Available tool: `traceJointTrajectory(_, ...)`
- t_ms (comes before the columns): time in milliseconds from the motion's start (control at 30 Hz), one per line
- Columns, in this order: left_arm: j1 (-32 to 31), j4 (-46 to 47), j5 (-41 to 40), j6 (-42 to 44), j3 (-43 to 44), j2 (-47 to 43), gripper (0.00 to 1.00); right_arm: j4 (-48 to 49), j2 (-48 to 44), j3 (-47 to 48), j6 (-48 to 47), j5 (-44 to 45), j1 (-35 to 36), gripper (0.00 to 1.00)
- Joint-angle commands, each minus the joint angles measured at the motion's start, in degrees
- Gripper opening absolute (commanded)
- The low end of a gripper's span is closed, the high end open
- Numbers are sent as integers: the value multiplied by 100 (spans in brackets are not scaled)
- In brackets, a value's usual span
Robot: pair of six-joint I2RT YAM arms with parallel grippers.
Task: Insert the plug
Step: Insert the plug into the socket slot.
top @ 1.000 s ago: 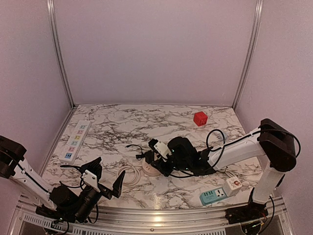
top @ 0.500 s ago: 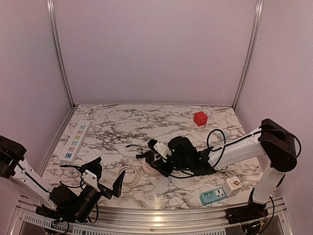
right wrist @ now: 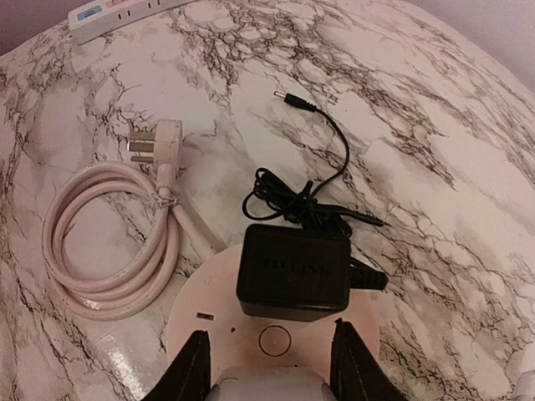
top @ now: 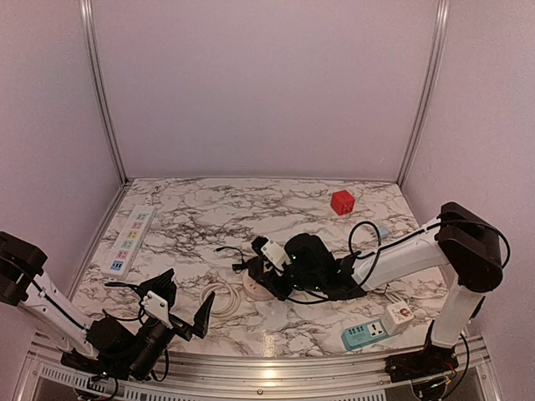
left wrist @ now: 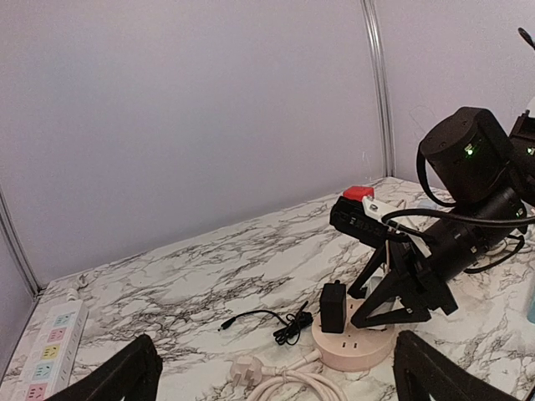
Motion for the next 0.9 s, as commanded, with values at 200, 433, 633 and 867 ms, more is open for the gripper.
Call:
traceJointTrajectory(200,39,839,-57,-6,74,-37,99,-589,434,510,153,229,11,0)
traceJointTrajectory(433,38,839,-66,-14,60,-73,99,-815,359,558,286,320,-33,0)
traceJointTrajectory(633,50,844,-58,-15,72,-41,99,-916,236,552,311,312,-26,0)
traceJointTrajectory(867,57,838,-66,-16,88,-86,99,-1644,1064,1287,403,108,-34,0)
